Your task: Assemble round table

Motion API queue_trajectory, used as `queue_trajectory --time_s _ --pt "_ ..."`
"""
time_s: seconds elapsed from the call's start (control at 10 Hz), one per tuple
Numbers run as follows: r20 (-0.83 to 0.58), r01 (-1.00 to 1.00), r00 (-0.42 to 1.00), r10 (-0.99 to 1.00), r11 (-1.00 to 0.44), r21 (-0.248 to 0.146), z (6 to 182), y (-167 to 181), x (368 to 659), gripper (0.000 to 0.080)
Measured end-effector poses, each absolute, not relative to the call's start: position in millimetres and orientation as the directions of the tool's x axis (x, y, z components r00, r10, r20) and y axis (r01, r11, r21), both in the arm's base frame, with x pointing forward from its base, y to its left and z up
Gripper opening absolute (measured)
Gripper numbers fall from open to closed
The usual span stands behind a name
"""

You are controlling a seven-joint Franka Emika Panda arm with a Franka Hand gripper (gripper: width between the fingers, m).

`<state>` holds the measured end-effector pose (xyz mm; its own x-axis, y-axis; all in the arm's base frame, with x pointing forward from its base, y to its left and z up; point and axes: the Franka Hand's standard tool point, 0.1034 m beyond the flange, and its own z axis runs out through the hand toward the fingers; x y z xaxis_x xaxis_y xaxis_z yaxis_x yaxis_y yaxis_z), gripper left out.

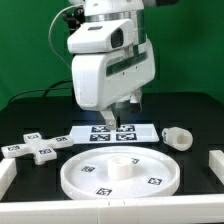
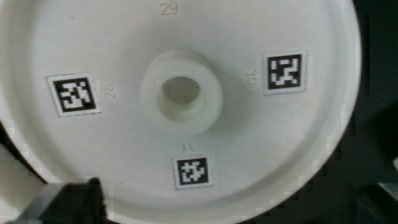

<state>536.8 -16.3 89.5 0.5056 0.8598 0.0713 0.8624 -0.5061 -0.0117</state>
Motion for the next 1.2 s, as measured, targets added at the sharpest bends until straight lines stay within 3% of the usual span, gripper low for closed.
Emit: queue_trajectory --time_s 0.2,0.4,0.8,1.2 --pt "0.071 0.870 0.493 0.867 -0.494 -0.010 56.6 -29.5 531.8 0.0650" --pt "0.070 0.870 0.492 0.868 -0.492 -0.020 40.0 -35.3 536.7 0.0650" --pt "0.070 0.870 0.493 0.867 -0.492 -0.025 34.5 -33.2 537.5 0.0650" --pt "0.069 0.870 0.494 0.867 -0.492 -0.042 11.2 -30.1 540.0 0.0650"
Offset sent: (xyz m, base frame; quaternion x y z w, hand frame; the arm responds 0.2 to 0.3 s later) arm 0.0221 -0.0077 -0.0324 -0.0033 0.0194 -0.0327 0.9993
